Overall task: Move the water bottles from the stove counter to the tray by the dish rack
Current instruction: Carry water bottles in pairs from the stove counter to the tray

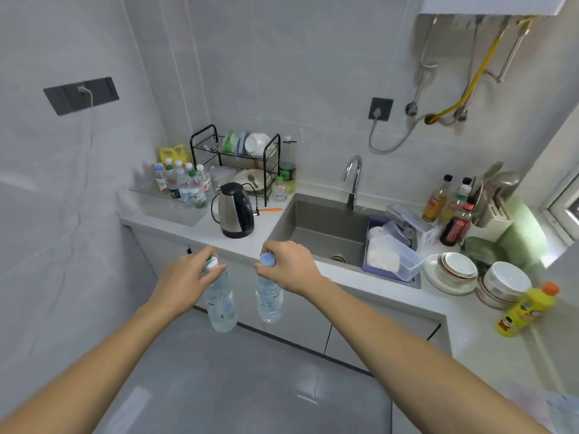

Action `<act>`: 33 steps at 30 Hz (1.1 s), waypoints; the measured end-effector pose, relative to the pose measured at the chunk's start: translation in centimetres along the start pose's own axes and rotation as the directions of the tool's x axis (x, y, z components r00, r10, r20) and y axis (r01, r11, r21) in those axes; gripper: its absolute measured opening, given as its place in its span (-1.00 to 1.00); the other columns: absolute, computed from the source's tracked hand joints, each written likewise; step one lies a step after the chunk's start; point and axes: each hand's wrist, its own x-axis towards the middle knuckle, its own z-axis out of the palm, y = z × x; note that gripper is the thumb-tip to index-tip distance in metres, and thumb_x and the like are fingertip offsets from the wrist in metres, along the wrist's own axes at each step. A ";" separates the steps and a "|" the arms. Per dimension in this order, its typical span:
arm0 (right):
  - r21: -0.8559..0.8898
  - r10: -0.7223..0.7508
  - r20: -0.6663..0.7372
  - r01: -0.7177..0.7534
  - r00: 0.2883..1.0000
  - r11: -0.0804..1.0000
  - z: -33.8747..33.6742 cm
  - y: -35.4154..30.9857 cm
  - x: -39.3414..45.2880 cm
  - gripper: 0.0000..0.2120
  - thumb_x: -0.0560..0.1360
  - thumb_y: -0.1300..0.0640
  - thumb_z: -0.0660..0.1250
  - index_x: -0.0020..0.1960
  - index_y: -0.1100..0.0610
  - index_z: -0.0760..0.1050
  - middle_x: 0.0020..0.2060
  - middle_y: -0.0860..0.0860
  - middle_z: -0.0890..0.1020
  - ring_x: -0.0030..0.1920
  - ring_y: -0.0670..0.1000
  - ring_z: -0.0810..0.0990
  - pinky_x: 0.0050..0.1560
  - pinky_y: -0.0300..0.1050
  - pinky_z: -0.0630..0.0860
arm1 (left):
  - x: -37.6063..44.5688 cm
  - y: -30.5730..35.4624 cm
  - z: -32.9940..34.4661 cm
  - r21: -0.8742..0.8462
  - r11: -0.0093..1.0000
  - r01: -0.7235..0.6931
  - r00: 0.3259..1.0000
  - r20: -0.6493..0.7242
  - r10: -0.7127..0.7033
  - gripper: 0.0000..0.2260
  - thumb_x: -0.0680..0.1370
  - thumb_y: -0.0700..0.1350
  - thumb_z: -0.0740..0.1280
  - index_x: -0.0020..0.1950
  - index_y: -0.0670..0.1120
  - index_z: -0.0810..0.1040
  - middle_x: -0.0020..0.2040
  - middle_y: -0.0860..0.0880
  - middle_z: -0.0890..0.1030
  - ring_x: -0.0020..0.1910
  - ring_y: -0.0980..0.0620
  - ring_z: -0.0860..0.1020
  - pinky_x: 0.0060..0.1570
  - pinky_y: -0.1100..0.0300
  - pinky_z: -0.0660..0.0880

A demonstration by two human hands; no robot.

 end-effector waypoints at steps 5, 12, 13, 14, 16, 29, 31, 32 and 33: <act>0.002 -0.041 0.011 0.041 0.999 0.999 3.0 -2.2 10.3 -0.75 0.47 -0.14 0.41 -0.13 0.02 0.46 -0.27 -0.05 0.60 -0.22 0.04 0.56 -0.24 -0.05 0.50 | 7.8 -7.9 -0.5 -0.016 0.999 0.034 0.999 -0.021 -0.034 -0.70 0.59 0.21 0.30 -0.15 0.03 0.35 -0.38 0.03 0.52 -0.36 0.02 0.50 -0.38 0.05 0.39; 0.007 -0.087 -0.008 0.087 0.996 0.996 5.6 -6.0 24.3 -0.71 0.47 -0.13 0.42 -0.13 0.07 0.45 -0.26 -0.02 0.59 -0.19 0.10 0.55 -0.27 -0.02 0.42 | 17.1 -15.7 -4.7 -0.015 0.998 0.066 0.995 -0.068 -0.067 -0.74 0.58 0.19 0.34 -0.12 0.07 0.39 -0.31 0.10 0.52 -0.29 0.02 0.51 -0.33 0.06 0.41; 0.011 -0.089 -0.006 0.089 0.996 0.996 6.0 -6.5 26.1 -0.70 0.48 -0.14 0.42 -0.12 0.08 0.47 -0.24 -0.01 0.60 -0.18 0.10 0.55 -0.25 0.00 0.45 | 18.3 -16.6 -5.3 -0.011 0.997 0.077 0.994 -0.079 -0.078 -0.75 0.58 0.18 0.35 -0.13 0.08 0.38 -0.32 0.11 0.50 -0.29 0.01 0.50 -0.35 0.08 0.37; 0.015 -0.092 0.003 0.092 0.996 0.996 6.5 -6.9 27.9 -0.69 0.48 -0.15 0.42 -0.12 0.08 0.47 -0.23 -0.01 0.61 -0.17 0.09 0.55 -0.25 0.00 0.44 | 19.5 -17.5 -5.9 -0.012 0.996 0.084 0.992 -0.092 -0.085 -0.76 0.58 0.17 0.36 -0.13 0.09 0.37 -0.33 0.13 0.48 -0.30 0.02 0.49 -0.36 0.09 0.33; 0.026 -0.117 0.006 0.117 0.993 0.993 7.3 -7.9 31.5 -0.71 0.48 -0.15 0.42 -0.13 0.03 0.42 -0.23 -0.03 0.60 -0.16 0.08 0.55 -0.25 -0.02 0.39 | 21.7 -19.2 -7.1 -0.011 0.996 0.091 0.989 -0.115 -0.092 -0.77 0.59 0.14 0.36 -0.14 0.12 0.37 -0.34 0.13 0.48 -0.32 0.08 0.47 -0.37 0.10 0.29; 0.137 -0.234 0.021 0.229 0.972 0.964 15.5 -10.5 54.1 -0.81 0.48 -0.10 0.42 -0.09 -0.02 0.49 -0.23 -0.07 0.52 -0.17 0.06 0.48 -0.22 -0.08 0.30 | 36.8 -32.9 -9.5 0.021 0.964 0.263 0.948 -0.192 -0.255 -0.68 0.59 0.23 0.30 -0.09 -0.01 0.43 -0.30 0.03 0.56 -0.28 -0.05 0.54 -0.28 0.02 0.46; 0.161 -0.228 0.030 0.220 0.973 0.962 16.5 -10.3 57.2 -0.78 0.48 -0.10 0.41 -0.14 -0.04 0.41 -0.25 -0.06 0.51 -0.18 0.07 0.48 -0.24 -0.08 0.30 | 39.4 -34.6 -9.9 0.014 0.960 0.280 0.939 -0.211 -0.270 -0.69 0.59 0.21 0.31 -0.08 -0.03 0.43 -0.30 0.03 0.56 -0.28 -0.08 0.54 -0.27 0.01 0.46; 0.167 -0.226 0.044 0.216 0.973 0.962 17.0 -10.2 58.7 -0.77 0.49 -0.10 0.41 -0.13 -0.04 0.39 -0.25 -0.05 0.52 -0.18 0.07 0.47 -0.24 -0.07 0.33 | 40.6 -35.4 -10.1 0.012 0.959 0.283 0.936 -0.222 -0.273 -0.70 0.59 0.20 0.32 -0.08 -0.02 0.42 -0.31 0.04 0.55 -0.28 -0.08 0.53 -0.29 0.03 0.45; 0.170 -0.229 0.053 0.217 0.972 0.961 17.3 -10.1 60.0 -0.77 0.50 -0.10 0.40 -0.12 -0.04 0.38 -0.25 -0.05 0.52 -0.19 0.07 0.47 -0.24 -0.06 0.35 | 41.8 -36.1 -10.2 0.011 0.959 0.284 0.933 -0.234 -0.274 -0.71 0.59 0.20 0.32 -0.07 -0.01 0.42 -0.32 0.05 0.54 -0.28 -0.07 0.53 -0.30 0.04 0.42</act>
